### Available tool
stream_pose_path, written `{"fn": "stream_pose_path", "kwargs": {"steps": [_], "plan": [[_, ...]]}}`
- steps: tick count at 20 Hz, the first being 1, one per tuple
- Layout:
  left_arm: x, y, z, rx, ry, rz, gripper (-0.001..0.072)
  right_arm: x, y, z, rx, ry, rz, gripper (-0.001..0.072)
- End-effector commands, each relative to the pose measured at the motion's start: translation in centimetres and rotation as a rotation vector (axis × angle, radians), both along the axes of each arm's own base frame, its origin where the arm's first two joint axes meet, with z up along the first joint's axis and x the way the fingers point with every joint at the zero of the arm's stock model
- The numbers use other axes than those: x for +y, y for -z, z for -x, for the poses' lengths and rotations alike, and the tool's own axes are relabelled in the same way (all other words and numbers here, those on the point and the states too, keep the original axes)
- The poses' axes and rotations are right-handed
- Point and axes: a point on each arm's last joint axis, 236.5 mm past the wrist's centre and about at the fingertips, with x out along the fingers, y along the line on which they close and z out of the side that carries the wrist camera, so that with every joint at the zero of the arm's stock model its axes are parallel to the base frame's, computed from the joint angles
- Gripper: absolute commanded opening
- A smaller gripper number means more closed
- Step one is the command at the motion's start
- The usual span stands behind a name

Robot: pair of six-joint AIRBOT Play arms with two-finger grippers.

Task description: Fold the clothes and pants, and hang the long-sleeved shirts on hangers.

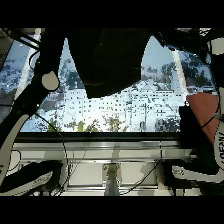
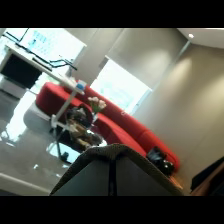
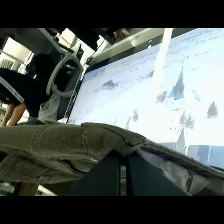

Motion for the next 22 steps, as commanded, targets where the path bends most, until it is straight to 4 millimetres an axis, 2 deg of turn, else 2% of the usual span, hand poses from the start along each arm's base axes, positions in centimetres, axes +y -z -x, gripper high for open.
{"fn": "stream_pose_path", "kwargs": {"steps": [1, 3, 6, 8, 9, 10, 11, 13, 14, 16, 17, 19, 22], "plan": [[-3.2, 0.0, -2.5, 0.038, 0.086, -0.07, 0.0005, -1.5, -0.3, -3.3, -0.047, 0.087, -0.027, 0.0022], [-4.2, -0.9, -4.5, 0.074, 0.105, -0.145, 0.0006, -1.4, -2.1, -4.8, -0.093, 0.084, -0.033, 0.0022], [-3.8, -4.5, -6.3, 0.054, 0.093, -0.188, 0.0006, -1.3, -5.7, -6.5, -0.177, 0.081, -0.058, 0.0023], [-2.9, -6.3, -6.8, 0.044, 0.077, -0.212, 0.0006, -0.9, -6.4, -6.9, -0.193, 0.059, -0.055, 0.0023], [-2.6, -6.3, -7.0, 0.063, 0.076, -0.222, 0.0006, -0.4, -5.9, -7.0, -0.18, 0.037, -0.048, 0.0023], [-2.3, -5.6, -7.2, 0.092, 0.075, -0.244, 0.0006, -0.1, -5.2, -7.0, -0.162, 0.02, -0.043, 0.0023], [-2.1, -4.1, -7.6, 0.143, 0.076, -0.293, 0.0006, 0.2, -4.1, -7.0, -0.136, 0.0, -0.03, 0.0024], [-2.6, 0.6, -7.7, 0.301, 0.116, -0.426, 0.0006, 0.8, -1.4, -6.4, -0.068, -0.06, 0.029, 0.0025], [-2.8, 3.6, -7.4, 0.395, 0.149, -0.518, 0.0006, 0.5, 0.3, -5.7, -0.021, -0.095, 0.079, 0.0024], [-3.4, 8.7, -5.9, 0.562, 0.251, -0.613, 0.0006, 1.1, 3.7, -2.9, 0.104, -0.219, 0.143, 0.0023], [-3.7, 10.3, -5.0, 0.608, 0.29, -0.652, 0.0005, 1.7, 5.0, -1.2, 0.156, -0.293, 0.171, 0.0024], [-3.6, 12.0, -3.3, 0.667, 0.322, -0.681, 0.0005, 2.9, 6.4, 1.7, 0.215, -0.393, 0.208, 0.0023], [-2.1, 12.8, 0.7, 0.697, 0.319, -0.729, 0.0005, 3.7, 7.3, 4.9, 0.253, -0.435, 0.262, 0.0023]]}}
